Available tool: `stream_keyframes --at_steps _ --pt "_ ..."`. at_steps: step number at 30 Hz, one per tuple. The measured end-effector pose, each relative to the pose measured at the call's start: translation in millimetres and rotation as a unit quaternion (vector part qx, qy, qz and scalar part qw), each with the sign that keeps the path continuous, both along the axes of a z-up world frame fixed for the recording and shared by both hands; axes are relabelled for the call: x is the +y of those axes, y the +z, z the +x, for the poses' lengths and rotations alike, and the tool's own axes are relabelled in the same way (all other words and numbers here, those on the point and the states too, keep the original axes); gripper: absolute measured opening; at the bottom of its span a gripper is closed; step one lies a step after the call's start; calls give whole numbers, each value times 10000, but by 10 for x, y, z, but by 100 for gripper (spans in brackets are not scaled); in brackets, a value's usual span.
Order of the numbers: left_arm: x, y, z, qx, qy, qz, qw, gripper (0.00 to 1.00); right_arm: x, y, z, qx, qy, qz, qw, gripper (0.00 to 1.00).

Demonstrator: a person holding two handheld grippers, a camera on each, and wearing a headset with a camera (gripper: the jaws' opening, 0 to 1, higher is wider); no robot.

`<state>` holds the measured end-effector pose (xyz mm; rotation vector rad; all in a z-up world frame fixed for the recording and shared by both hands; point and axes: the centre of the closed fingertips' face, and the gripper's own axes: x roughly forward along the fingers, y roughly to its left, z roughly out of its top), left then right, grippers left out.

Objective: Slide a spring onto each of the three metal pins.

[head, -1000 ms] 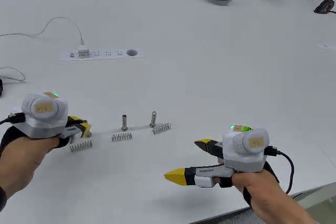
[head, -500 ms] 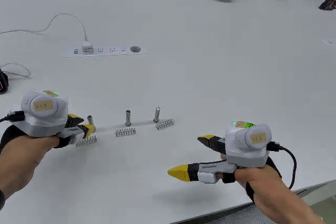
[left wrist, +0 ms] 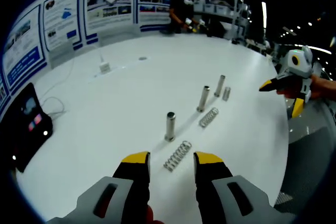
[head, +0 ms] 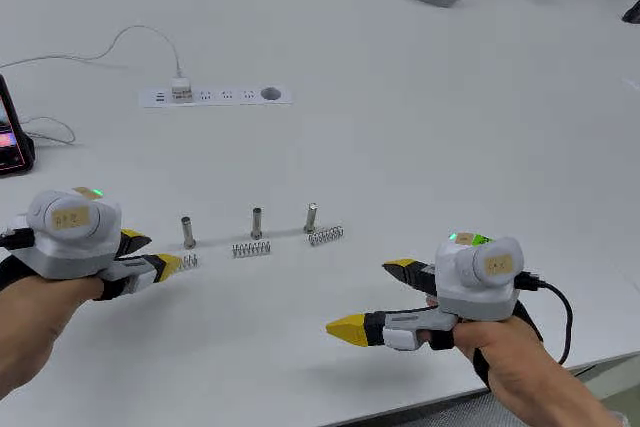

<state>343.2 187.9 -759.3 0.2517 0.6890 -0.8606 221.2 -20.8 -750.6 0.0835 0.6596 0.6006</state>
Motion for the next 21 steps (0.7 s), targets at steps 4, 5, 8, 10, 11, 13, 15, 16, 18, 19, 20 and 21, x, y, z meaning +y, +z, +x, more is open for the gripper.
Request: stream_keyframes --at_steps 4,5,8,10,11,13,15,16,18,19,20,21 --pt "68 -1 -37 10 102 -86 9999 36 17 -14 -8 13 0 8 10000 87" --pt "75 3 -48 16 115 -125 9999 37 18 -19 -9 14 -6 15 10000 87" --pt "111 4 -81 20 153 -156 9998 39 23 -26 -11 14 -37 48 10000 87" --pt "134 14 -110 25 181 -192 9996 41 31 -36 -16 18 -38 56 10000 87" --pt "145 17 -119 17 192 -197 9996 42 37 -41 -21 26 -34 55 10000 87" --pt "173 29 -135 2 226 -221 9995 43 46 -51 -23 30 -26 53 10000 87" --pt "200 36 -152 4 260 -241 9994 45 62 -42 -22 29 -18 60 10000 87" --pt "209 42 -158 -5 267 -255 9993 45 67 -38 -20 25 -20 67 10000 87" --pt "232 58 -172 -20 300 -275 9992 47 75 -35 -14 17 -21 80 10000 87" --pt "240 62 -179 -24 303 -282 9991 48 75 -34 -10 16 -20 81 10000 87" --pt "249 72 -186 -29 320 -309 9990 48 81 -32 -7 12 -17 85 10000 87" --pt "255 78 -191 -30 330 -323 9989 49 87 -30 -7 13 -15 89 10000 87"
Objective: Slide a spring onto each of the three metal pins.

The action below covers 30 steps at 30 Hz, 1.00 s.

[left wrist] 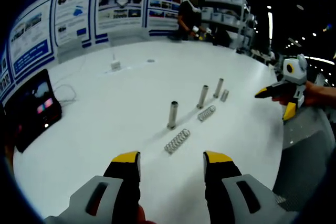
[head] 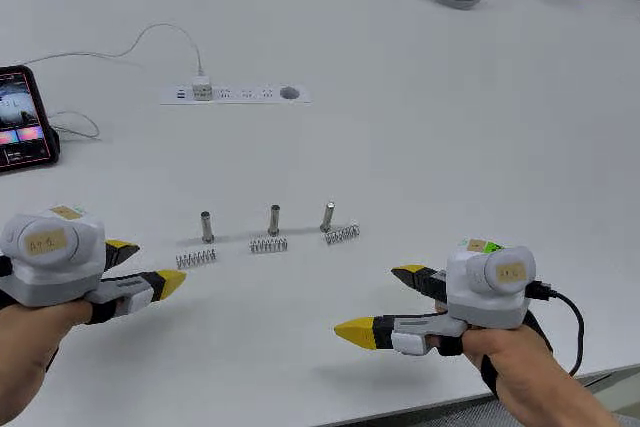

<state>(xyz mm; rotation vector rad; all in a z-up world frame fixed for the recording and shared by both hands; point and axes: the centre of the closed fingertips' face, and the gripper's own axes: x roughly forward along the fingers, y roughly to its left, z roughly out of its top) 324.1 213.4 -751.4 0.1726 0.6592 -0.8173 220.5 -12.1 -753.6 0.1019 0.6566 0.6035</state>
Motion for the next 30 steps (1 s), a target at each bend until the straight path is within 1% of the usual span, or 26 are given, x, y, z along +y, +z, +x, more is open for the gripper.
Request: stream_keyframes --at_steps 4,7,11,15,23,26,28,30 --pt "28 29 -31 -17 31 -56 10000 53 11 7 14 -6 18 0 10000 87" --pt "48 38 -52 -18 66 -92 9999 56 16 15 21 -9 23 2 10000 87" --pt "67 33 -63 -16 99 -114 9999 59 22 19 26 0 26 5 10000 87" --pt "72 16 -88 33 106 -146 9998 62 35 20 28 6 36 18 10000 87" --pt "62 -19 -79 45 29 -73 10000 63 28 24 24 22 52 5 10000 87" --pt "27 -31 -82 51 -76 -27 10000 63 20 30 22 21 50 2 10000 87" --pt "-5 -47 -90 87 -185 14 9998 65 12 29 21 25 47 -8 10000 87" --pt "-25 -55 -91 75 -283 60 9996 65 12 27 18 31 46 -8 10000 87"
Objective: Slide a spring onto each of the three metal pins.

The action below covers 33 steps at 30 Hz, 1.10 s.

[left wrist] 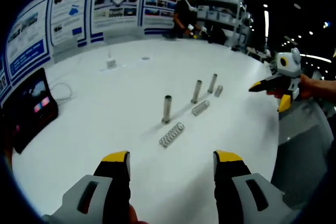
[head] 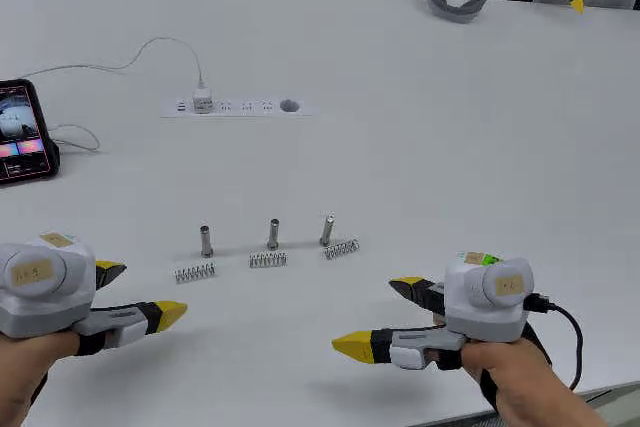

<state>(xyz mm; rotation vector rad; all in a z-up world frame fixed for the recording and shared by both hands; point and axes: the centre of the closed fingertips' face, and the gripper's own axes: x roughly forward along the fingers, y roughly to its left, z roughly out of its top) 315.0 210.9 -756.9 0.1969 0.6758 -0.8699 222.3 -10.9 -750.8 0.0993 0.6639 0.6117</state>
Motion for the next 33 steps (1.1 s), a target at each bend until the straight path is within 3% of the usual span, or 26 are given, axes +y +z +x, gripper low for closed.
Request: stream_keyframes --at_steps 11,18,22,33 --pt "-99 -68 -7 -44 -548 372 9978 63 -20 -4 -26 27 -14 -24 10000 87" --pt "-188 -61 15 -3 -763 376 9964 63 -49 -28 -44 58 -31 -18 10000 86" --pt "-234 -107 28 -39 -926 521 9943 61 -62 -38 -53 76 -30 -21 10000 86" --pt "-407 -239 98 25 -1218 614 9907 57 -109 -29 -44 89 -63 -8 9999 86"
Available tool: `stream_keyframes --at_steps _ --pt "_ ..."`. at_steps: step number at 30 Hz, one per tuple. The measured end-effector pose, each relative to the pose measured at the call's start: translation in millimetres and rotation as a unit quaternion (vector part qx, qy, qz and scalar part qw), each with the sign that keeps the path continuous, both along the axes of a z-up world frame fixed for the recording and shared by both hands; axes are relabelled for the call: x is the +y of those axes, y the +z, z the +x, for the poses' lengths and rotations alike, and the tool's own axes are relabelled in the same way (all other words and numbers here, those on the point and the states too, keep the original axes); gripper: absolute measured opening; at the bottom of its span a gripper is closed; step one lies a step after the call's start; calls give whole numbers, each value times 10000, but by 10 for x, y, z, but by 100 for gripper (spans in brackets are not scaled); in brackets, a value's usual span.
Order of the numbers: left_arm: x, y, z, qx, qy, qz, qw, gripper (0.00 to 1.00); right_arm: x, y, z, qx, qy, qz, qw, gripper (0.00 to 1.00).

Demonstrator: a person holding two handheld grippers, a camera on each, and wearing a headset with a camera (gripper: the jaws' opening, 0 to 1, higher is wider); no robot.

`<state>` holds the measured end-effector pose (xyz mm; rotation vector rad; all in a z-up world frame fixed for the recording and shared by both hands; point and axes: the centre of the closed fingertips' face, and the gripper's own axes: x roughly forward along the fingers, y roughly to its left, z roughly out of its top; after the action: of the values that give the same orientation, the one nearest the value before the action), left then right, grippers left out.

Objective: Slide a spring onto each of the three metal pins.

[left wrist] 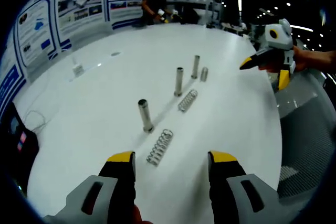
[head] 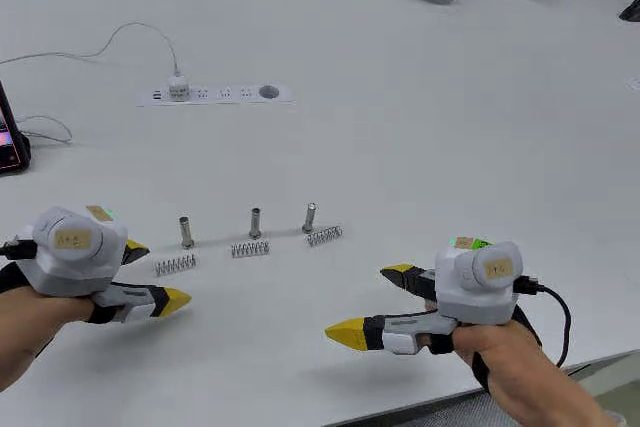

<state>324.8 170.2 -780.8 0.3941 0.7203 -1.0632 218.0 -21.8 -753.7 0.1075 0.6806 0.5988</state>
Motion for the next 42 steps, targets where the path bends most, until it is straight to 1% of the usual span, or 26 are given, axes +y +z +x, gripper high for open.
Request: stream_keyframes --at_steps 2,4,6,9,12,13,14,15,17,18,19,20,22,24,27,29,33,35,36,38,39,42 --pt "-28 -21 10 47 -18 -24 10000 56 -9 -2 1 5 -1 -4 10000 86" --pt "-37 -56 24 40 -37 21 10000 54 -19 -5 -2 12 1 -16 10000 86" --pt "-45 -86 31 69 -53 27 10000 53 -28 -3 -1 14 -13 -17 10000 86" --pt "-37 -139 36 56 -98 129 9999 48 -36 4 -4 14 -29 -6 10000 86" --pt "-25 -165 48 55 -87 174 9998 44 -45 10 -8 22 -42 -4 10000 86" --pt "-34 -154 56 52 -58 122 9999 42 -50 14 -11 25 -57 -2 10000 86" --pt "-32 -154 65 63 -41 120 9999 40 -53 16 -10 24 -68 4 10000 86" --pt "-33 -156 72 49 -51 131 9999 38 -54 22 -13 20 -77 7 10000 86" --pt "-14 -167 105 -95 -107 242 9996 35 -56 19 -15 26 -84 5 10000 86" --pt "-16 -167 101 -111 -129 245 9996 33 -53 17 -17 28 -78 3 10000 86" --pt "-21 -168 99 -81 -120 225 9996 32 -46 16 -22 34 -72 1 10000 86" --pt "-18 -169 105 -102 -118 236 9996 30 -43 16 -23 37 -68 0 10000 86" --pt "-13 -170 120 -216 -157 293 9992 26 -33 17 -24 40 -66 -1 10000 86" --pt "-12 -170 125 -251 -138 290 9992 21 -28 19 -22 41 -70 0 10000 86" --pt "-9 -170 127 -244 -114 271 9993 14 -12 20 -25 45 -51 -1 10000 86" --pt "2 -173 137 -231 -87 286 9993 12 0 14 -34 70 -24 4 10000 85" --pt "18 -177 134 -201 -36 307 9993 11 13 15 -35 80 -1 1 10000 85" --pt "35 -178 131 -157 63 301 9994 11 19 20 -27 73 0 16 10000 85" --pt "41 -177 131 -115 150 269 9995 10 23 23 -21 65 -16 41 10000 85" --pt "52 -174 116 -52 209 216 9995 10 40 20 -19 66 -18 79 9999 85" --pt "62 -174 112 -60 226 214 9995 10 50 14 -22 75 -2 79 9999 85" --pt "98 -166 71 -16 300 183 9994 10 78 -3 -34 97 47 61 9999 85"
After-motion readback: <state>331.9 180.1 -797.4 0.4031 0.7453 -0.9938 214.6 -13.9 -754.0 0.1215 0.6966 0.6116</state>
